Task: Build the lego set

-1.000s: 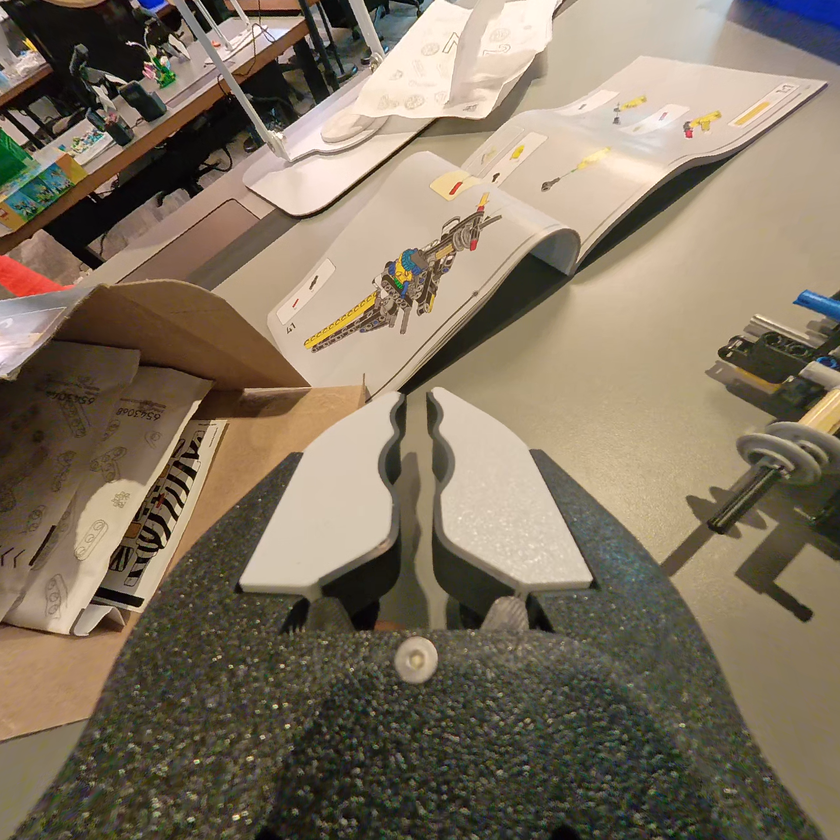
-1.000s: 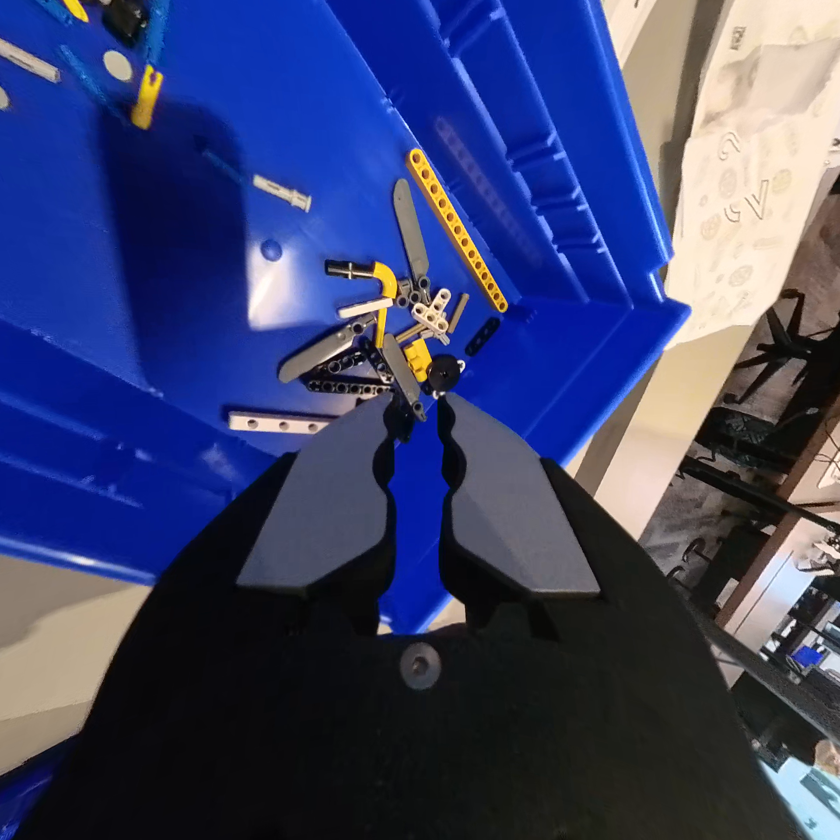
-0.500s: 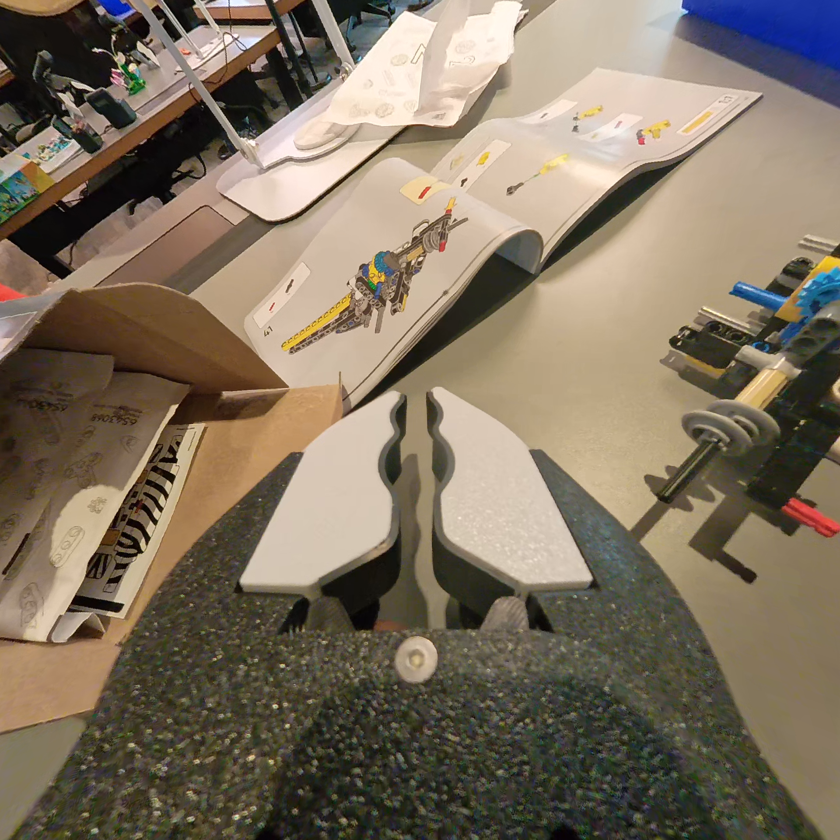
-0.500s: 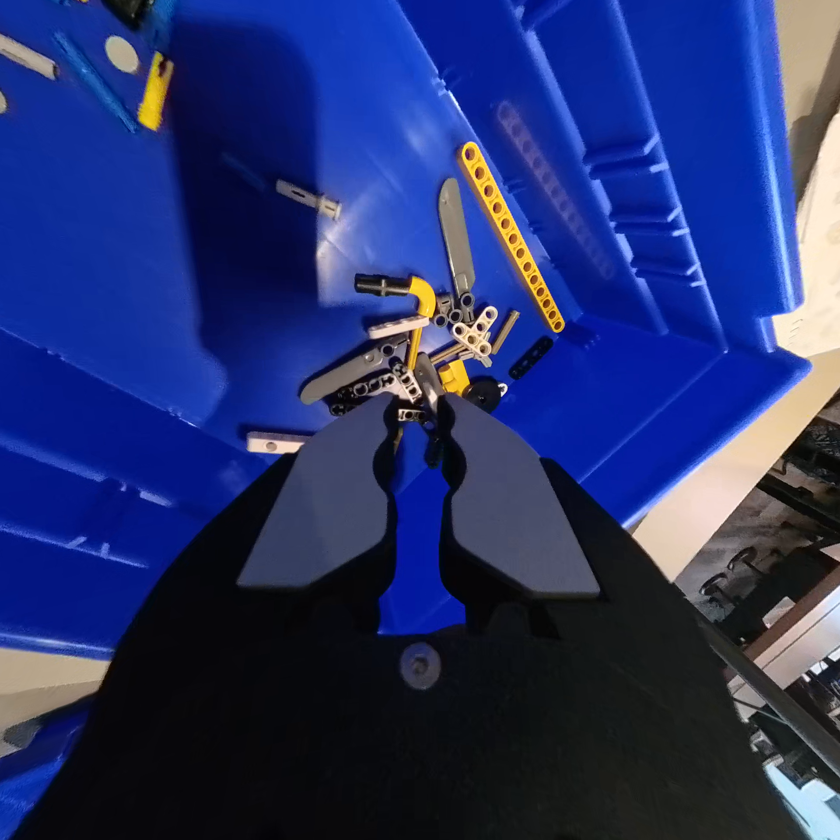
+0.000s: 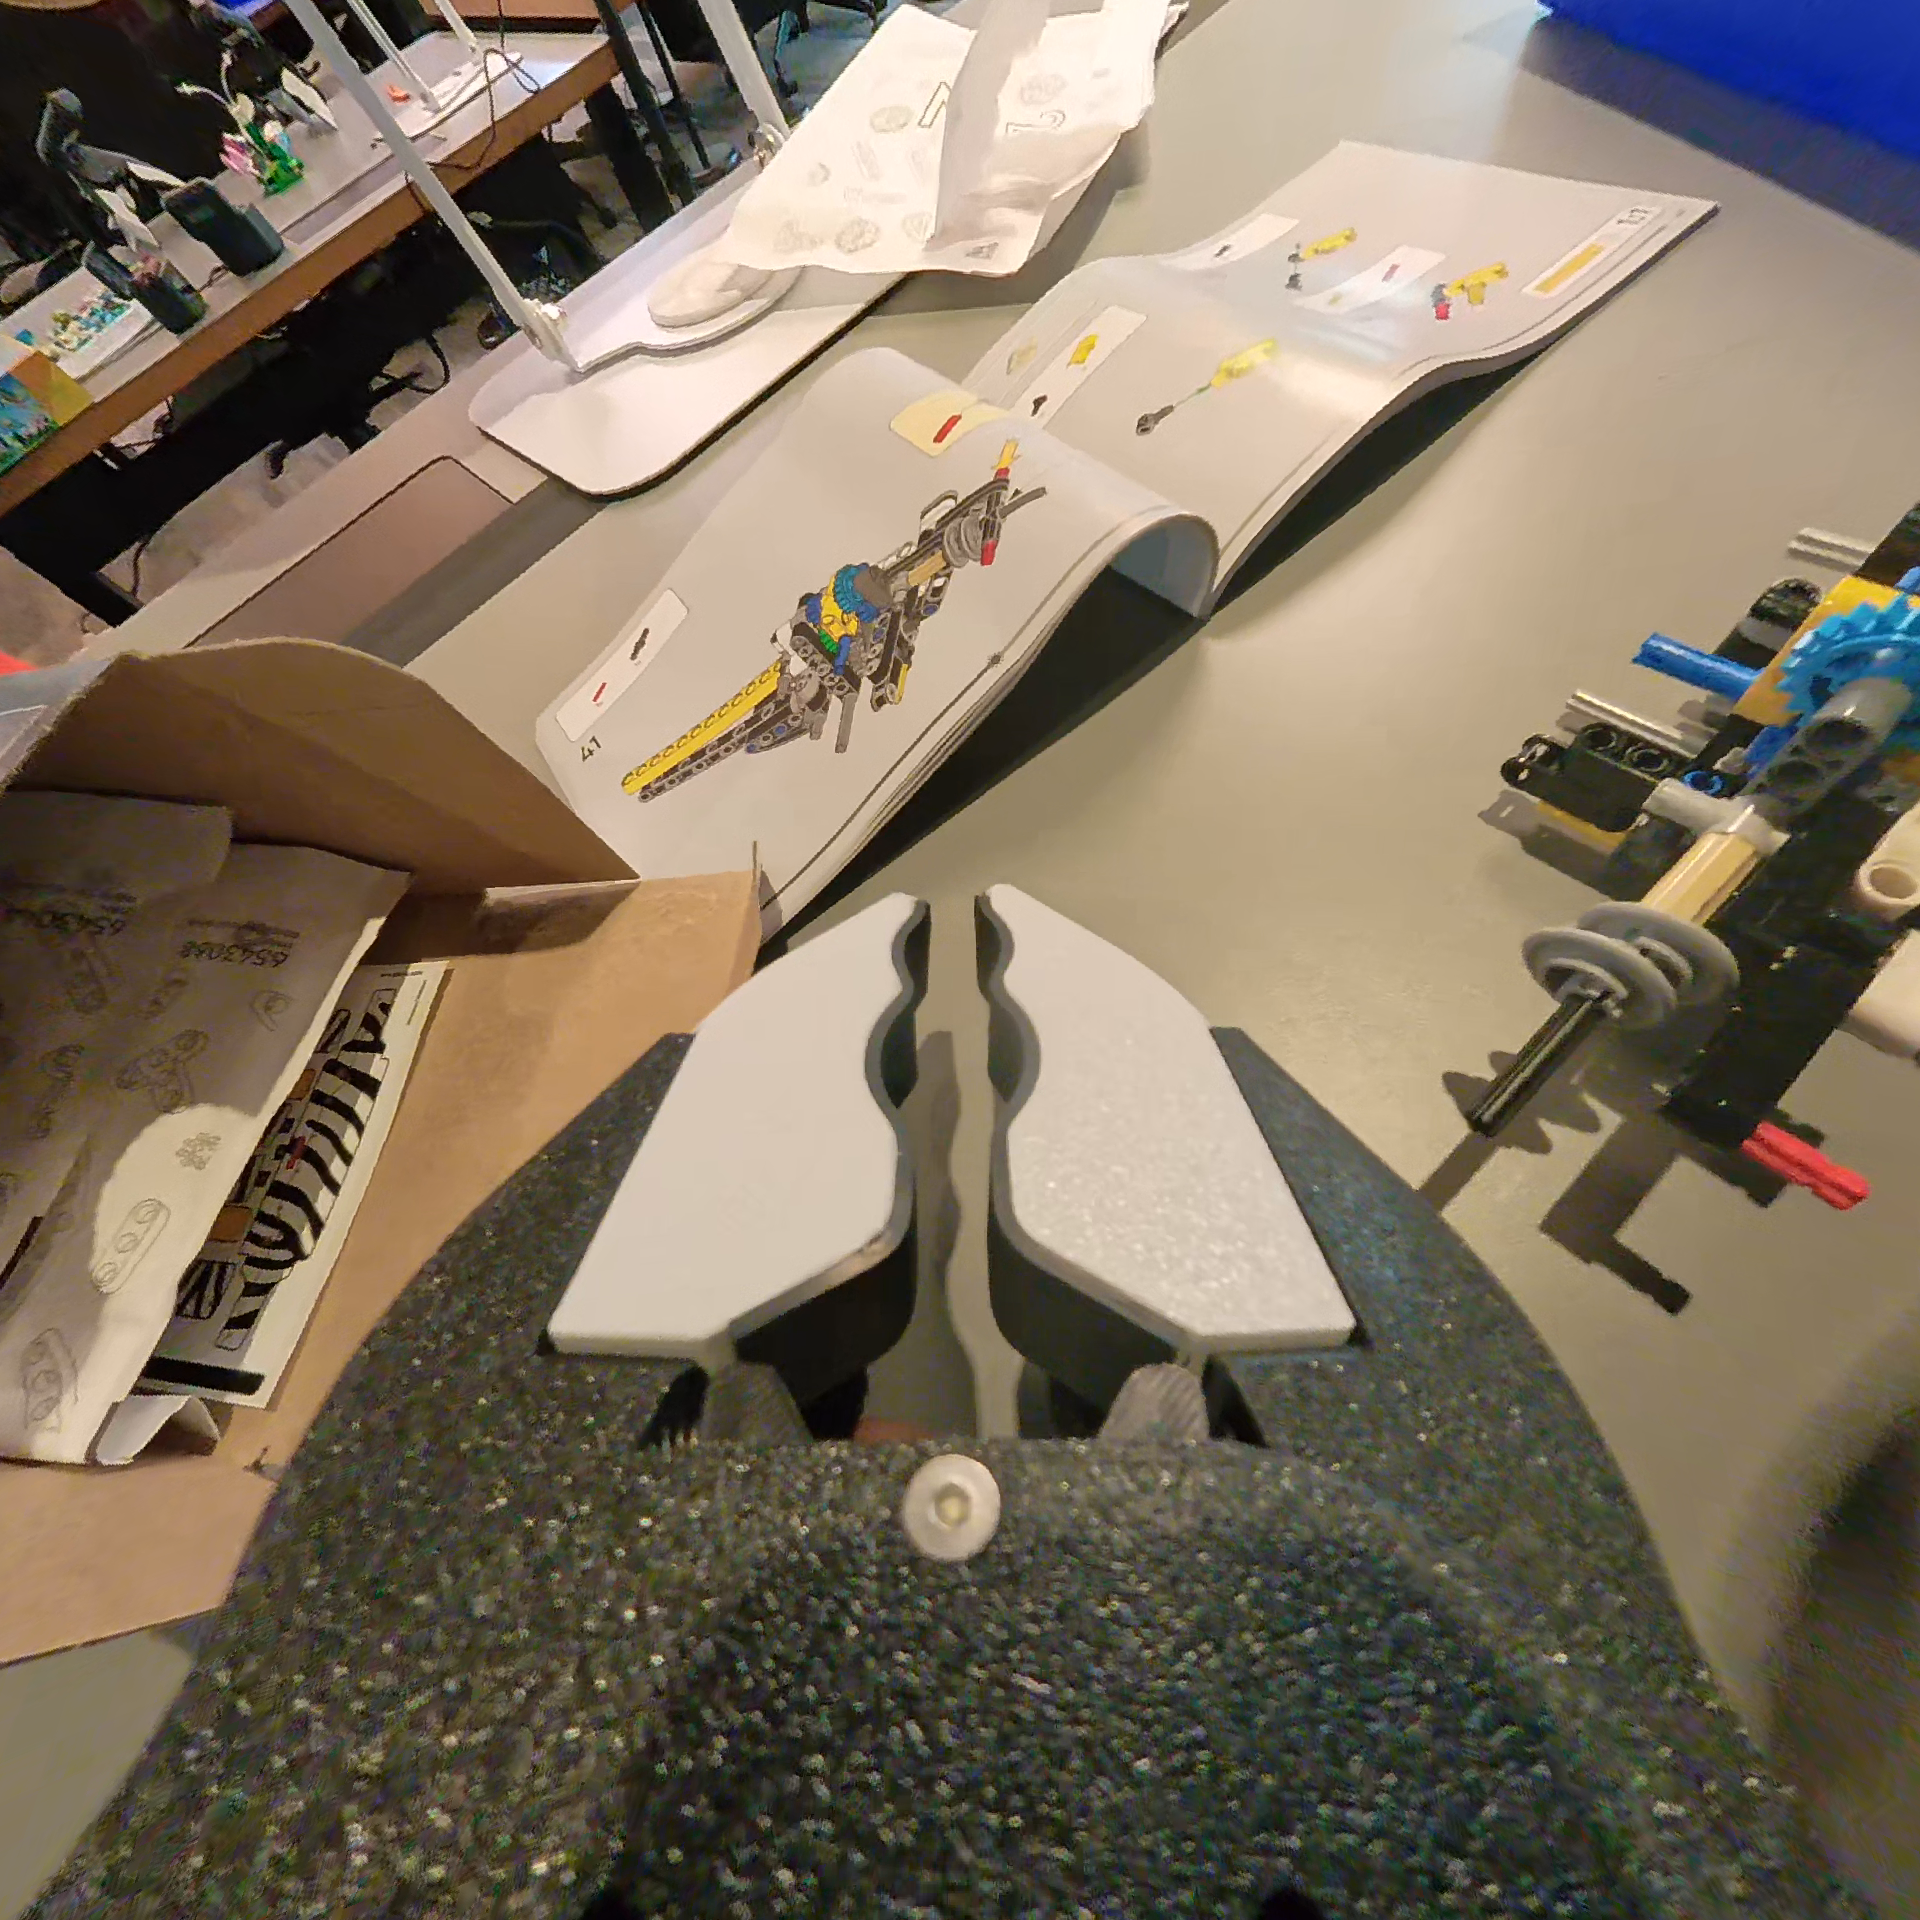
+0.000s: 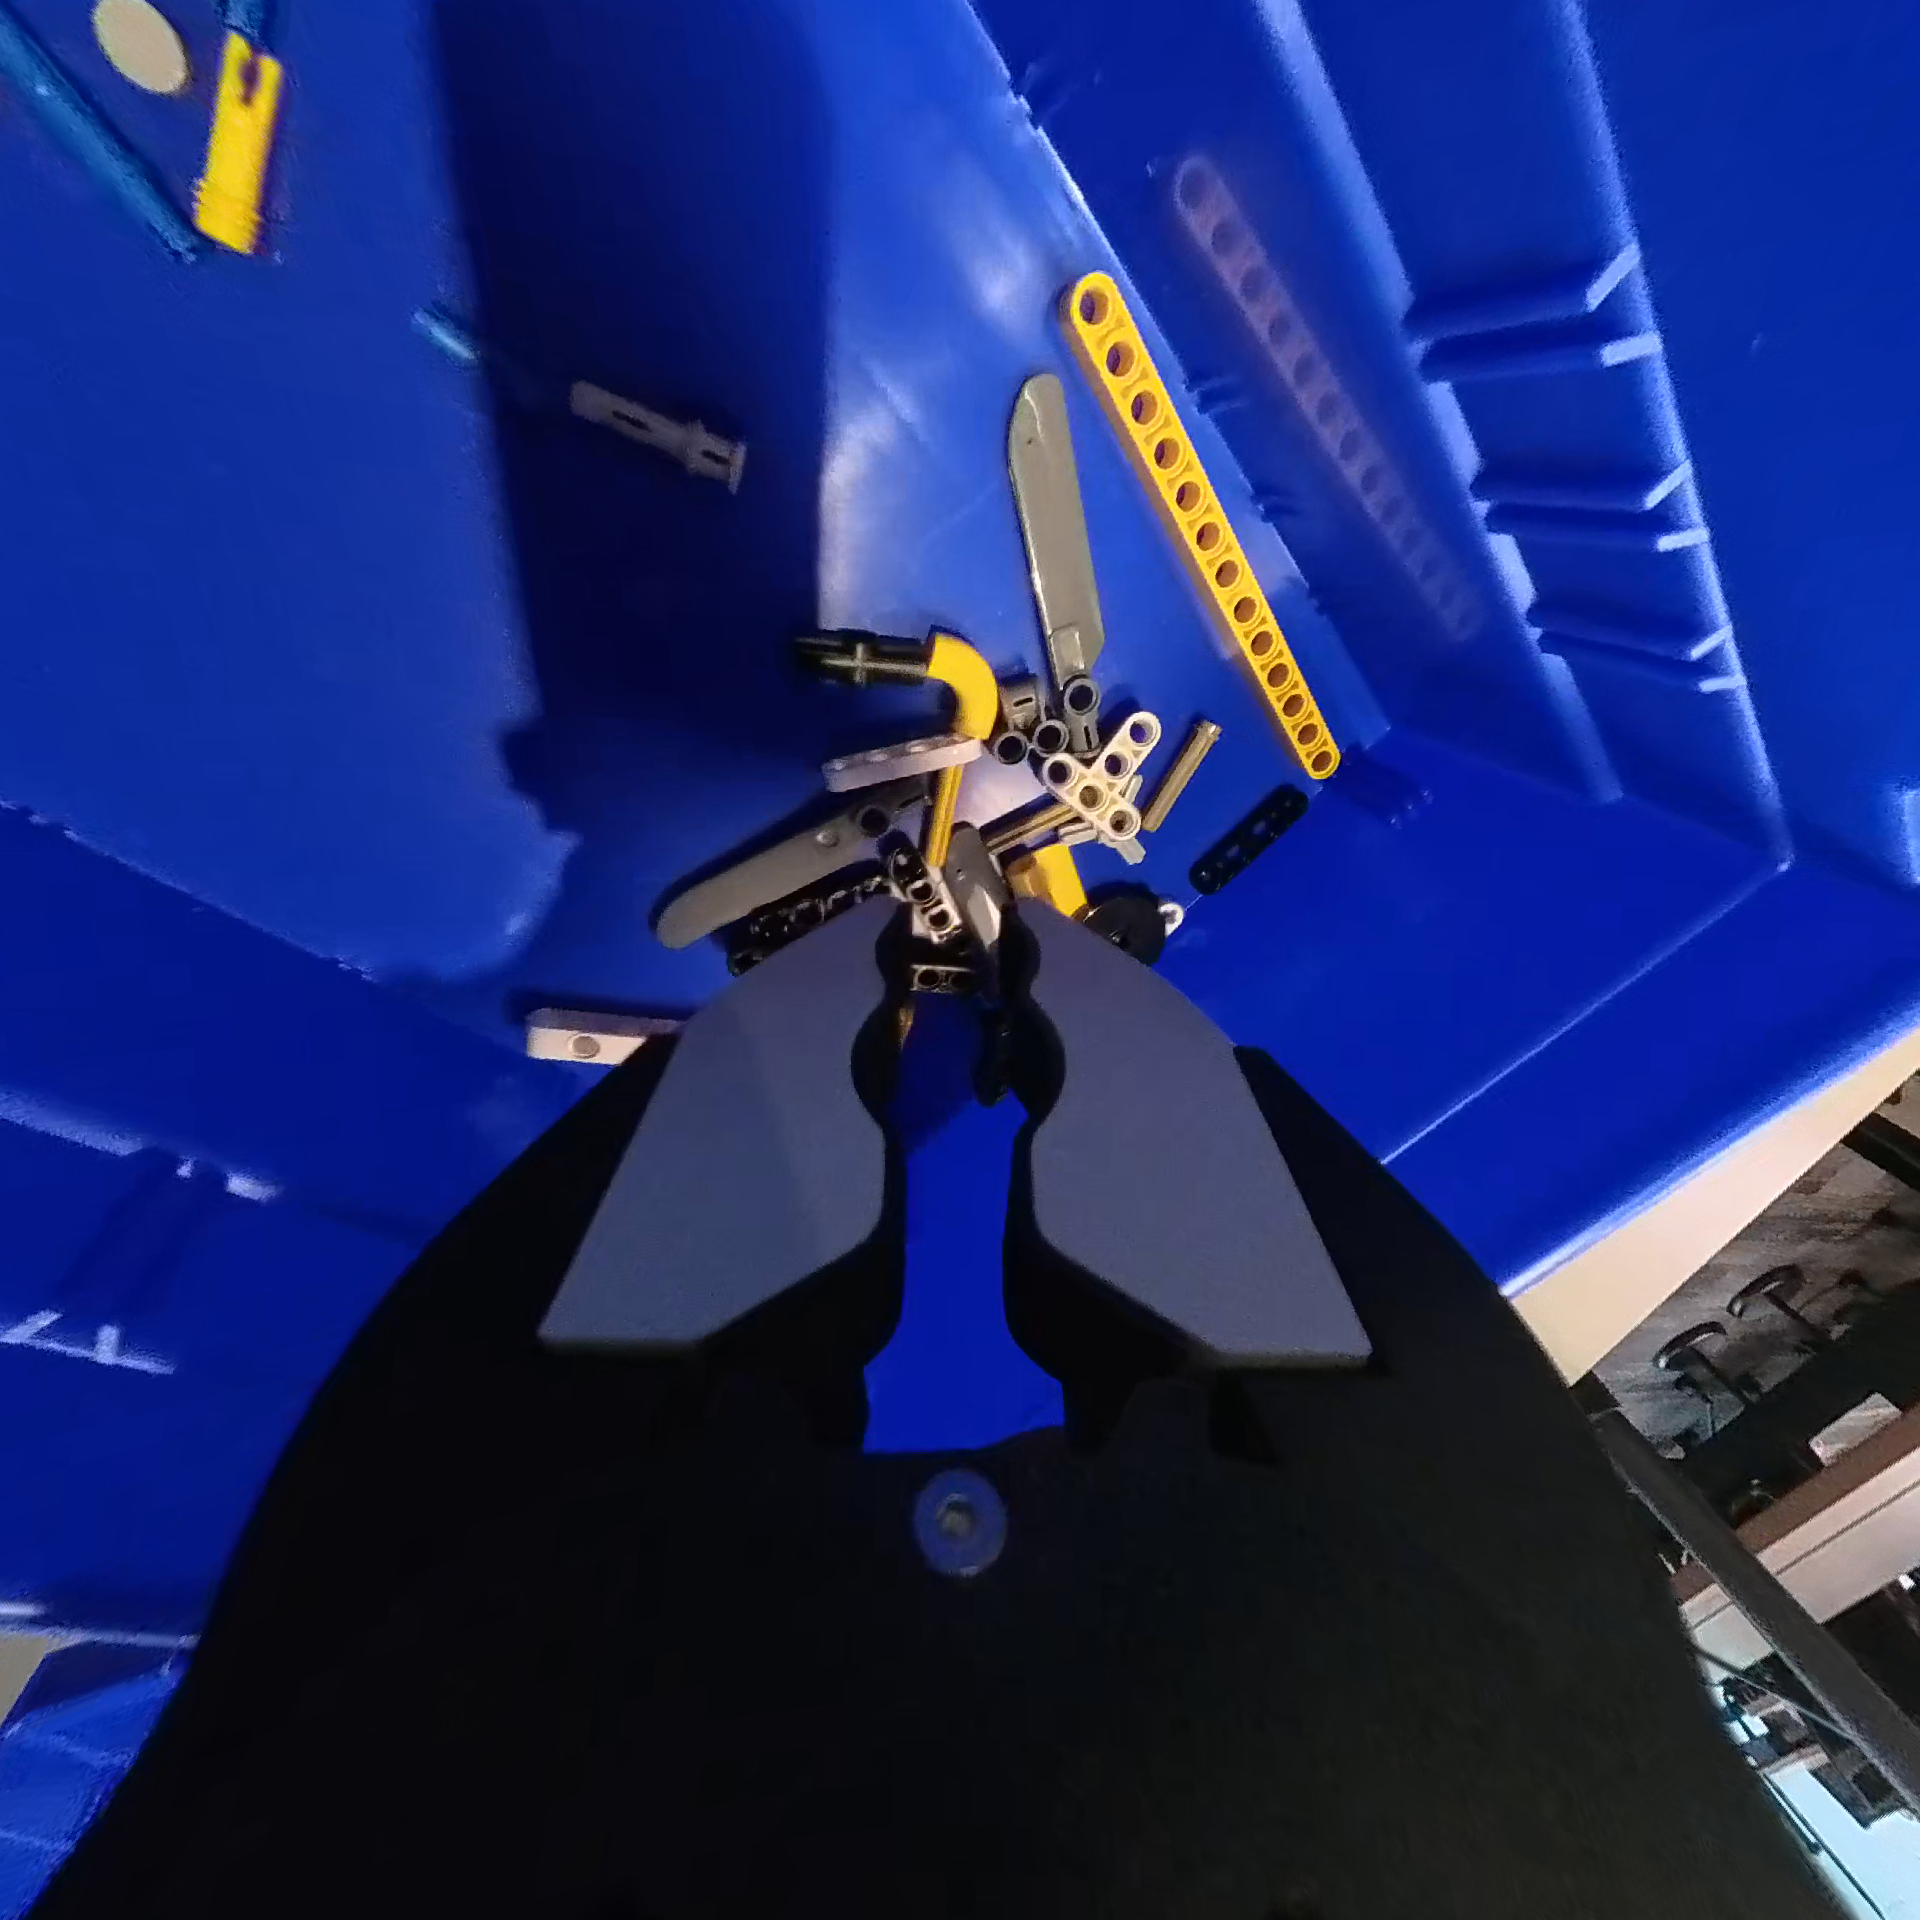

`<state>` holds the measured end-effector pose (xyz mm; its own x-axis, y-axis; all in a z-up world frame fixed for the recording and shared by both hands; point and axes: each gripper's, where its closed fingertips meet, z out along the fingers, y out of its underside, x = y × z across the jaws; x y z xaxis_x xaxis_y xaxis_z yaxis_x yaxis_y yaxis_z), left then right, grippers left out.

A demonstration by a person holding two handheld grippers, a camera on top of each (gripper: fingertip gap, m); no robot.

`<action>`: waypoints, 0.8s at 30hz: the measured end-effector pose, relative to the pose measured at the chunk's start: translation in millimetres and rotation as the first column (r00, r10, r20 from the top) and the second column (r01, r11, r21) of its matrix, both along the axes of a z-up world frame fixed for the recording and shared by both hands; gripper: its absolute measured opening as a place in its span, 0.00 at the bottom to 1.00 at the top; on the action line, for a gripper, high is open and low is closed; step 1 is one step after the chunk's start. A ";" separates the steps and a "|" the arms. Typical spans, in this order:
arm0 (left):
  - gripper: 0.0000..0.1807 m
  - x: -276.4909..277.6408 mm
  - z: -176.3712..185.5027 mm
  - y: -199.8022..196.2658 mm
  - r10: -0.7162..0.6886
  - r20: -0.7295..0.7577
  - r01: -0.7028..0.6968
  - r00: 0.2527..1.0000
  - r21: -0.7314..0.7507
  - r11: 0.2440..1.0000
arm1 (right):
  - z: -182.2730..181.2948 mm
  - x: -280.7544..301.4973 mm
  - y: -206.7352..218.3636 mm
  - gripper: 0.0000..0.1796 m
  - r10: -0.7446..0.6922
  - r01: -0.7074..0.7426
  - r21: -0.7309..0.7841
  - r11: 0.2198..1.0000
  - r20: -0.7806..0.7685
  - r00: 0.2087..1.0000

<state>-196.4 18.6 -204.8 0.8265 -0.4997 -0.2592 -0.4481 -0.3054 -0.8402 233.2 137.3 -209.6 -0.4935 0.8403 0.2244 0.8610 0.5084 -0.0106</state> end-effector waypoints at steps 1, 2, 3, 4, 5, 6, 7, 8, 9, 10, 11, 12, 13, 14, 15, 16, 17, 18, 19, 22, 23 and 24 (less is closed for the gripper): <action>0.05 -0.4 0.0 0.0 0.002 -0.001 -0.002 1.000 0.000 1.000 | -0.2 0.0 0.2 0.09 0.000 0.000 -0.002 1.000 0.002 1.000; 0.05 -0.8 -0.1 -0.1 0.004 -0.003 -0.004 1.000 0.001 1.000 | -0.4 0.3 -0.1 0.09 -0.002 0.002 -0.006 1.000 0.003 1.000; 0.05 -1.2 -0.1 -0.1 0.005 -0.004 -0.005 1.000 0.000 1.000 | -0.4 0.7 -0.7 0.09 -0.004 0.004 -0.009 1.000 0.004 1.000; 0.05 -1.3 -0.1 -0.2 0.005 -0.005 -0.005 1.000 0.001 1.000 | -0.4 1.1 -1.6 0.09 -0.005 0.005 -0.012 1.000 0.004 1.000; 0.05 -1.5 -0.1 -0.1 0.006 -0.005 -0.006 1.000 0.001 1.000 | -0.5 1.9 -2.7 0.09 -0.007 0.007 -0.013 1.000 0.006 1.000; 0.05 -1.7 -0.1 -0.1 0.006 -0.004 -0.006 1.000 0.000 1.000 | -0.8 2.8 -4.1 0.09 -0.007 0.007 -0.014 1.000 0.009 1.000; 0.05 -1.8 -0.2 0.0 0.007 -0.003 -0.007 1.000 -0.001 1.000 | -0.8 3.8 -5.4 0.09 -0.007 0.007 -0.014 1.000 0.012 1.000; 0.04 -1.8 -0.1 0.0 0.007 -0.002 -0.007 1.000 -0.001 1.000 | -0.8 4.4 -6.7 0.09 -0.008 0.008 -0.015 1.000 0.014 1.000; 0.05 -1.8 -0.2 0.0 0.006 -0.001 -0.006 1.000 -0.002 1.000 | -0.7 4.8 -7.9 0.09 -0.009 0.009 -0.015 1.000 0.014 1.000; 0.05 -1.7 -0.2 0.0 0.006 -0.001 -0.006 1.000 -0.002 1.000 | -0.7 5.1 -9.0 0.09 -0.010 0.011 -0.016 1.000 0.013 1.000; 0.05 -1.7 -0.2 0.0 0.006 -0.001 -0.006 1.000 -0.002 1.000 | -0.5 5.5 -9.5 0.09 -0.011 0.011 -0.015 1.000 0.014 1.000; 0.05 -1.7 -0.3 0.0 0.006 -0.001 -0.006 1.000 -0.002 1.000 | -0.1 6.1 -9.8 0.09 -0.012 0.012 -0.012 1.000 0.015 1.000; 0.05 -1.7 -0.3 0.0 0.006 -0.001 -0.006 1.000 -0.003 1.000 | 0.5 6.5 -9.6 0.09 -0.013 0.013 -0.008 1.000 0.014 1.000; 0.05 -1.8 -0.4 0.1 0.007 -0.001 -0.007 1.000 -0.003 1.000 | 1.5 6.7 -9.2 0.09 -0.015 0.015 -0.005 1.000 0.012 1.000; 0.05 -1.8 -0.4 0.1 0.007 0.000 -0.007 1.000 -0.003 1.000 | 2.7 6.9 -8.7 0.09 -0.017 0.017 -0.001 1.000 0.008 1.000; 0.04 -2.0 -0.3 0.1 0.008 0.000 -0.008 1.000 -0.003 1.000 | 4.0 6.7 -7.7 0.09 -0.019 0.019 0.003 1.000 0.003 1.000; 0.04 -2.2 -0.2 0.3 0.009 0.001 -0.009 1.000 -0.003 1.000 | 5.0 6.8 -7.0 0.09 -0.021 0.021 0.006 1.000 -0.001 1.000; 0.04 -2.3 -0.3 0.3 0.010 0.000 -0.010 1.000 -0.003 1.000 | 5.8 6.9 -6.4 0.09 -0.022 0.022 0.009 1.000 -0.003 1.000; 0.05 -2.5 -0.3 0.4 0.011 0.000 -0.011 1.000 -0.003 1.000 | 6.2 7.3 -5.9 0.09 -0.022 0.022 0.012 1.000 -0.003 1.000; 0.04 -2.8 -0.3 0.6 0.012 0.001 -0.012 1.000 -0.003 1.000 | 6.4 7.1 -5.9 0.09 -0.022 0.022 0.012 1.000 -0.006 1.000; 0.05 -2.9 -0.4 0.7 0.012 0.001 -0.012 1.000 -0.003 1.000 | 6.1 7.0 -6.2 0.09 -0.022 0.022 0.012 1.000 -0.007 1.000; 0.04 -3.1 -0.3 0.7 0.013 0.000 -0.013 1.000 -0.003 1.000 | 5.8 7.0 -6.5 0.09 -0.022 0.022 0.012 1.000 -0.008 1.000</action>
<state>-199.5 19.3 -205.1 0.8330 -0.4896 -0.2576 -0.4439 -0.3137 -0.8394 240.2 130.8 -203.7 -0.4733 0.8480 0.2386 0.8719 0.4896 -0.0108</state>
